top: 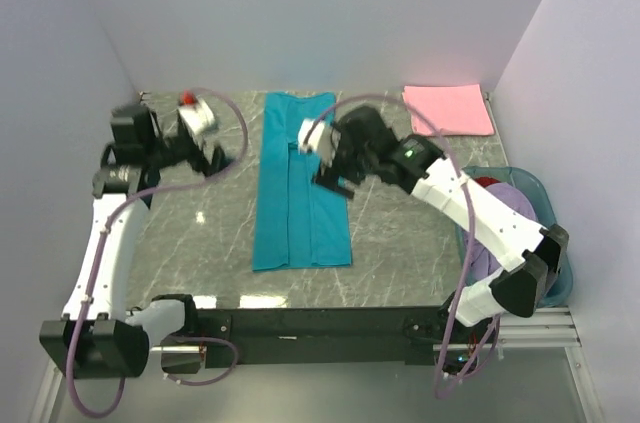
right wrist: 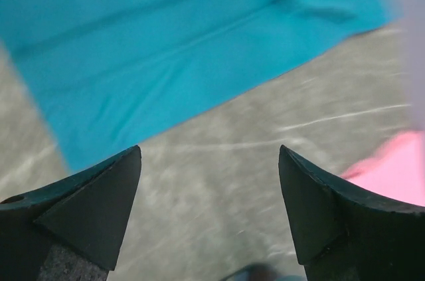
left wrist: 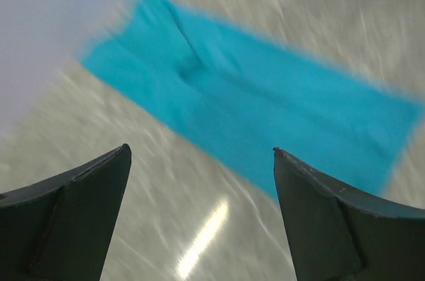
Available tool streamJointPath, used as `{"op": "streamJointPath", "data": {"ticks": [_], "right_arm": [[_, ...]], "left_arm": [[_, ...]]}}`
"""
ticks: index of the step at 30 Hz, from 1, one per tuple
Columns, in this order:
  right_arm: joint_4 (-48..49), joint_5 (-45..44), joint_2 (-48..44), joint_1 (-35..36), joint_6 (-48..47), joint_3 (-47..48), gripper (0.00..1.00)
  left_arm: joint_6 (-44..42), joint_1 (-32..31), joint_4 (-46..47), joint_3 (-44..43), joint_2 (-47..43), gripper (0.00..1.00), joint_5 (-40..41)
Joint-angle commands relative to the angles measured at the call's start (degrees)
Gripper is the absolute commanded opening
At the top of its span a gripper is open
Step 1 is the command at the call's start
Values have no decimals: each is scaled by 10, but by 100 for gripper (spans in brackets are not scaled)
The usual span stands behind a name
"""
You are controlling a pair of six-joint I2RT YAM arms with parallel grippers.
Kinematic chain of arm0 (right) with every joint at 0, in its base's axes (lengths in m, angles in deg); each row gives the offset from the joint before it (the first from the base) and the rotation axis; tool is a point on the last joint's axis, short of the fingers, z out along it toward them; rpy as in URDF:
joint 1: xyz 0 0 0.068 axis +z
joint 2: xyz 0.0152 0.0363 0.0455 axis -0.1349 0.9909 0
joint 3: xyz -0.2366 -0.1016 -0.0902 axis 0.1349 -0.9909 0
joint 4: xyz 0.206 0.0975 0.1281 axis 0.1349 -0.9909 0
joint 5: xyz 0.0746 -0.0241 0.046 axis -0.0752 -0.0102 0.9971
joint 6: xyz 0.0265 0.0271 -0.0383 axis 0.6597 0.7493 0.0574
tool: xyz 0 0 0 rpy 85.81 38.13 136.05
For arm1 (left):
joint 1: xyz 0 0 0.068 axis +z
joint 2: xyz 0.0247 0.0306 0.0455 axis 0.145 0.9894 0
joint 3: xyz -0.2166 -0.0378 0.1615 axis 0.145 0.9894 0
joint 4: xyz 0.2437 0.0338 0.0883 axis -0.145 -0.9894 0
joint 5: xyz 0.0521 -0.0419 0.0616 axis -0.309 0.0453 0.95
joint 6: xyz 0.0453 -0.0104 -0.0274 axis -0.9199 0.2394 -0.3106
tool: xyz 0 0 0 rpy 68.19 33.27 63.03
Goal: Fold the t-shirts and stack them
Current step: Fold the tshirt
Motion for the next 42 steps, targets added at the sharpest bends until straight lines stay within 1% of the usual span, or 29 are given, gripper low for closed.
{"op": "streamJointPath", "data": {"ticks": [1, 2, 3, 4, 5, 6, 7, 8, 9, 10, 11, 12, 14, 15, 16, 21, 25, 29, 33, 36, 38, 39, 40, 42], "right_arm": [[-55, 53, -55, 19, -30, -97, 90], [-48, 61, -63, 22, -30, -124, 90], [-44, 67, -72, 24, -32, -176, 89], [-34, 69, -79, 33, -32, -206, 88], [0, 73, -87, 39, -30, -236, 86], [18, 76, -101, 46, -31, -288, 84], [40, 73, -107, 63, -31, -315, 82], [79, 66, -111, 69, -32, -337, 74], [94, 64, -109, 76, -35, -371, 70], [124, 61, -106, 81, -37, -385, 63], [139, 57, -103, 88, -37, -399, 59], [152, 56, -96, 90, -38, -420, 57], [189, 55, -91, 98, -42, -438, 52], [204, 50, -88, 107, -44, -455, 51], [226, 48, -86, 112, -49, -463, 51], [262, 53, -64, 135, -67, -496, 51], [272, 58, -52, 140, -70, -500, 54], [282, 47, -18, 140, -74, -499, 55], [277, 48, 1, 142, -82, -497, 53], [271, 40, 16, 141, -88, -494, 51], [273, 35, 23, 141, -88, -493, 48], [273, 33, 27, 142, -88, -492, 46], [271, 31, 30, 142, -88, -491, 40], [271, 26, 38, 142, -87, -488, 35]], "left_arm": [[-283, -4, -231, 112, -55, 93, -41], [-322, -4, -262, 141, -70, 91, -41], [-408, -8, -289, 193, -98, 89, -42], [-440, -9, -322, 221, -114, 89, -40], [-453, -26, -320, 248, -129, 87, -38], [-457, -51, -313, 297, -157, 81, -34], [-457, -67, -293, 318, -169, 76, -21], [-449, -82, -278, 337, -181, 71, -15], [-433, -108, -263, 368, -195, 64, -9], [-429, -122, -237, 382, -201, 61, 8], [-413, -135, -220, 394, -204, 59, 16], [-410, -158, -212, 409, -204, 56, 26], [-402, -179, -184, 420, -200, 54, 46], [-396, -202, -175, 431, -193, 51, 56], [-390, -212, -162, 436, -189, 50, 64], [-353, -272, -92, 457, -149, 45, 120], [-339, -291, -61, 460, -117, 41, 139], [-347, -303, -40, 470, -103, 41, 156], [-362, -315, -39, 467, -86, 41, 173], [-346, -326, -22, 465, -73, 42, 194], [-345, -333, -20, 464, -66, 42, 201], [-345, -335, -21, 463, -62, 42, 202], [-344, -337, -21, 462, -60, 42, 205], [-340, -345, -19, 459, -56, 42, 216]]}}
